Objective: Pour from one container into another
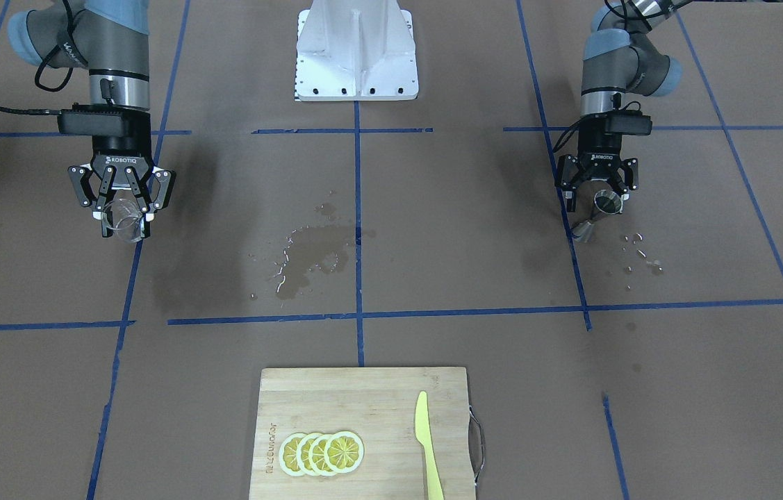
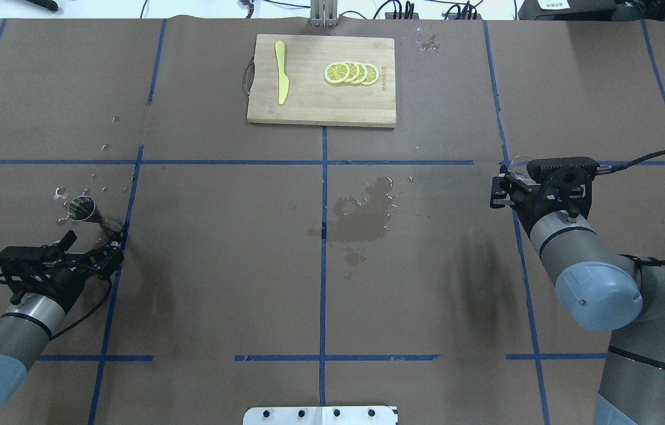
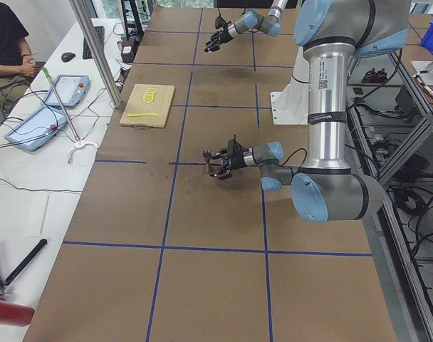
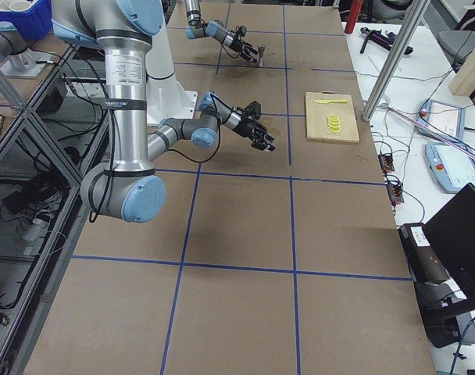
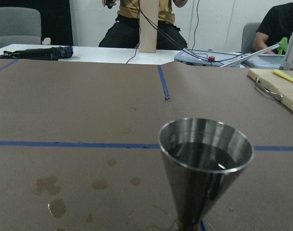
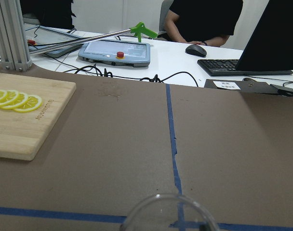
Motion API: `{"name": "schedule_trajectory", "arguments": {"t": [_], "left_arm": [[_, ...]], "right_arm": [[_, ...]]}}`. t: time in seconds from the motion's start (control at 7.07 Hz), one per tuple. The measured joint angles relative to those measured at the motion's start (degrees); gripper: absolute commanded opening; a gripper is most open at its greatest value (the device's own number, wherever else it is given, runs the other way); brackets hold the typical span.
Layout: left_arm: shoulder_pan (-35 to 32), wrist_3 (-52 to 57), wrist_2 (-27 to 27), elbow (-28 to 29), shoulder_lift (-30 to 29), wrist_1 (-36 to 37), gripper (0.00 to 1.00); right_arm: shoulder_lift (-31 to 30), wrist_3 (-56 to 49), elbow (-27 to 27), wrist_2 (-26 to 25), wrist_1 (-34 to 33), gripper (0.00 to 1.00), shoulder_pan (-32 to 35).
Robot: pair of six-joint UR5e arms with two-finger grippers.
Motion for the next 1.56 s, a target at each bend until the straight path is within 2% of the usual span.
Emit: {"name": "schedule_trajectory", "arguments": {"t": [0.42,0.85,1.27,1.56], "left_arm": [[1.20,0.06,-3.28,-3.87,1.03,0.43,1.00],[1.43,1.07,-10.43,-15.38,9.91,1.49,1.00],[1.43,3.01,-14.96,-22.67,13.88,2.21,1.00],[1.37,3.41,-16.40,-25.45,14.68,3.66,1.00]], "right_arm": [[0.02,2.23,-1.57,-0.87,0.05,0.00,-0.64],[-0.52,8.85,-4.37,-5.52,0.11,0.00,-4.53],[-1.18,17.03,-6.37,-9.64,0.08,0.00,-8.05],[-1.98,23.05,-7.23,-11.15,0.09,0.00,-9.49]]}}
